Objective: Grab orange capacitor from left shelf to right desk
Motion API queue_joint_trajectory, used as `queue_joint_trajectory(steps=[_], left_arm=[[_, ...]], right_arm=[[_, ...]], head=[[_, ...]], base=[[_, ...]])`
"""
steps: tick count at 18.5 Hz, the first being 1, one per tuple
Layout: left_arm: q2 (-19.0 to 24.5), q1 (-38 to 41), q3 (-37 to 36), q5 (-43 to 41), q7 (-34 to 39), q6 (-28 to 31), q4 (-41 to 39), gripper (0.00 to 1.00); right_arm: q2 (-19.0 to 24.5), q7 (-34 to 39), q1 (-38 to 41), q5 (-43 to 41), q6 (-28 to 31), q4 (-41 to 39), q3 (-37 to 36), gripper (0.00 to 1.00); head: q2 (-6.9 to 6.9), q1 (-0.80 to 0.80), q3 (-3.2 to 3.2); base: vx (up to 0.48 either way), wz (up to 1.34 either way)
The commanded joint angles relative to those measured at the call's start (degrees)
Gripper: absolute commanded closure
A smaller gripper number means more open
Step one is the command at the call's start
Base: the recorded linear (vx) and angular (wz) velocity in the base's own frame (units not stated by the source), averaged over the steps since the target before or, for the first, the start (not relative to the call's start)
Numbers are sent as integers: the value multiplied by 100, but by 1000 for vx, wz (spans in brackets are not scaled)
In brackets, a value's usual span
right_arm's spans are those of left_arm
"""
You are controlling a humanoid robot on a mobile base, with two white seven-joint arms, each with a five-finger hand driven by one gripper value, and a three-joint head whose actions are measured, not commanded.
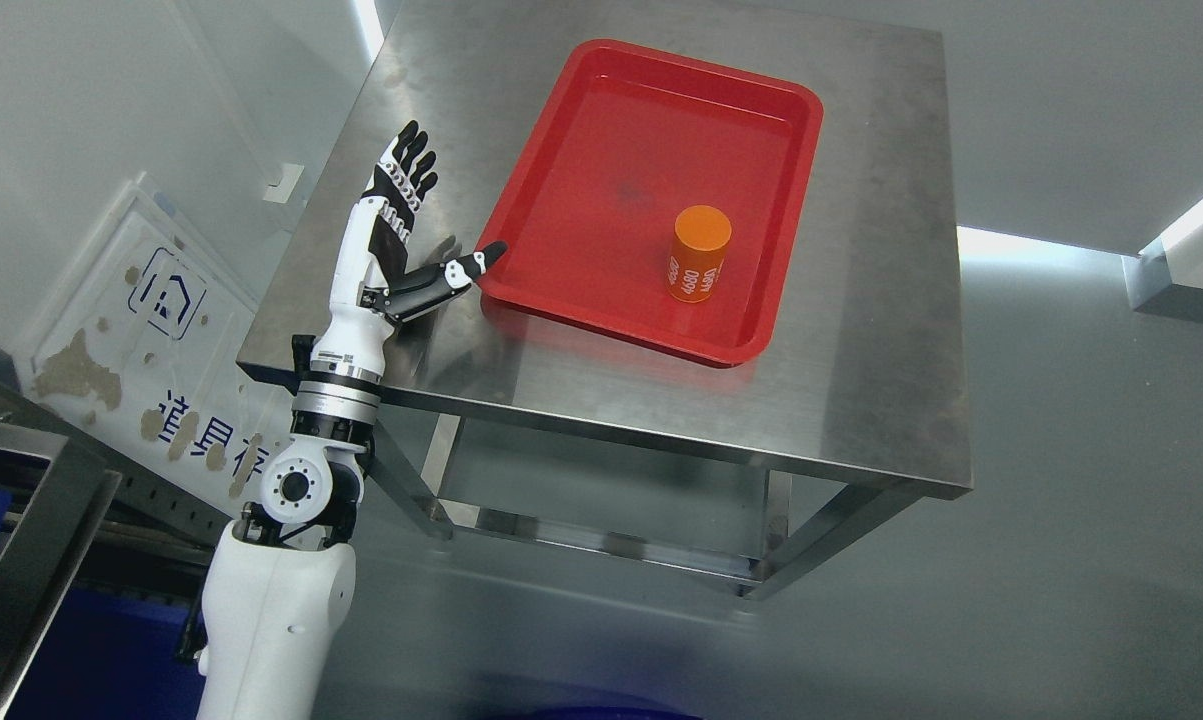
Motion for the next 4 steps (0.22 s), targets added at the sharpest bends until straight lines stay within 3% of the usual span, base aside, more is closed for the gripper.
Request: queue_joint_trajectory(steps=[1,4], left_arm=[[101,81,173,-137,-7,2,-271,0],[101,81,173,-137,-16,2,-289,0]], right_arm=[[-100,4,-9,26,14,-193,-62,0],[-100,4,-9,26,14,-193,-62,0]], head=[[0,0,0],[0,0,0]], base=[[0,0],[0,0]])
